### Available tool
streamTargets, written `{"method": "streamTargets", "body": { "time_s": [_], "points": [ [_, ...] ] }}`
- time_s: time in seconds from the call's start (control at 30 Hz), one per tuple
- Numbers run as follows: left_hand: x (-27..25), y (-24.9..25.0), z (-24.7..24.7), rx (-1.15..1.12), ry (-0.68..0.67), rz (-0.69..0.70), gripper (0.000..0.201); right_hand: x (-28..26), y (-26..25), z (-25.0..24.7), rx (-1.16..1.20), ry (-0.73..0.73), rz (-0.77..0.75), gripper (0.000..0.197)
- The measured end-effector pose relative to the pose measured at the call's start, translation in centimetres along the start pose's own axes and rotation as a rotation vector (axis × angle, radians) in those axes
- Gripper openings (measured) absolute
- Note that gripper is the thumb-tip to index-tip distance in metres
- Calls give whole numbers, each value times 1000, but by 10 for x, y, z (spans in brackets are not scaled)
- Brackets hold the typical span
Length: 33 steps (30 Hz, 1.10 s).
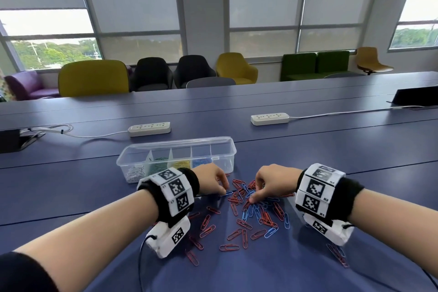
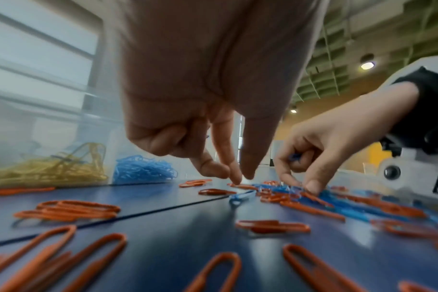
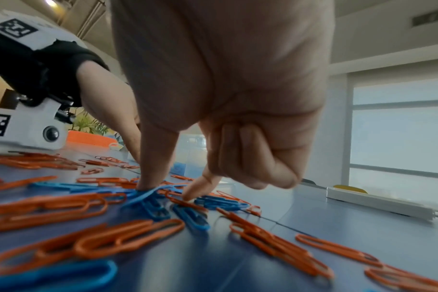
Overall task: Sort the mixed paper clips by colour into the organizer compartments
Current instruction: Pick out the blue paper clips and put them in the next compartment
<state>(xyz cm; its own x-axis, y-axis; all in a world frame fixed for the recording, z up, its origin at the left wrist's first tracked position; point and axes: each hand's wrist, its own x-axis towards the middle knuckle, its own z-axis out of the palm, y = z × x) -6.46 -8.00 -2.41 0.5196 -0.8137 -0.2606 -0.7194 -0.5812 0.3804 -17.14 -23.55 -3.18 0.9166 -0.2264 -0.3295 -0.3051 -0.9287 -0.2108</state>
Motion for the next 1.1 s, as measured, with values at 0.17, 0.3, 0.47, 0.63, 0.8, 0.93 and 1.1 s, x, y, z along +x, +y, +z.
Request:
{"method": "streamTargets", "body": {
  "time_s": [0.17, 0.3, 0.47, 0.63, 0.8, 0.93, 1.1],
  "points": [
    [9, 1, 7, 152, 14, 15, 21, 0, -3, 4, 5, -16, -32, 42],
    [7, -3, 6, 173, -1, 24, 23, -6, 1, 1, 85, -24, -62, 39],
    [-2, -3, 1, 154, 14, 15, 25, -19, 2, -11, 188, -14, -80, 23],
    [-7, 5, -4, -458, -133, -85, 20, -22, 7, -3, 453, -63, 6, 18],
    [-12, 14, -3, -979, -390, -204, 23, -35, 5, -8, 745, -70, -60, 19],
    [-13, 18, -2, -1037, -458, -234, 23, -40, 10, -12, 675, -67, -85, 14],
    [-17, 30, 6, -696, -332, -160, 33, -40, 10, -11, 546, -143, -119, 24]
  ]
}}
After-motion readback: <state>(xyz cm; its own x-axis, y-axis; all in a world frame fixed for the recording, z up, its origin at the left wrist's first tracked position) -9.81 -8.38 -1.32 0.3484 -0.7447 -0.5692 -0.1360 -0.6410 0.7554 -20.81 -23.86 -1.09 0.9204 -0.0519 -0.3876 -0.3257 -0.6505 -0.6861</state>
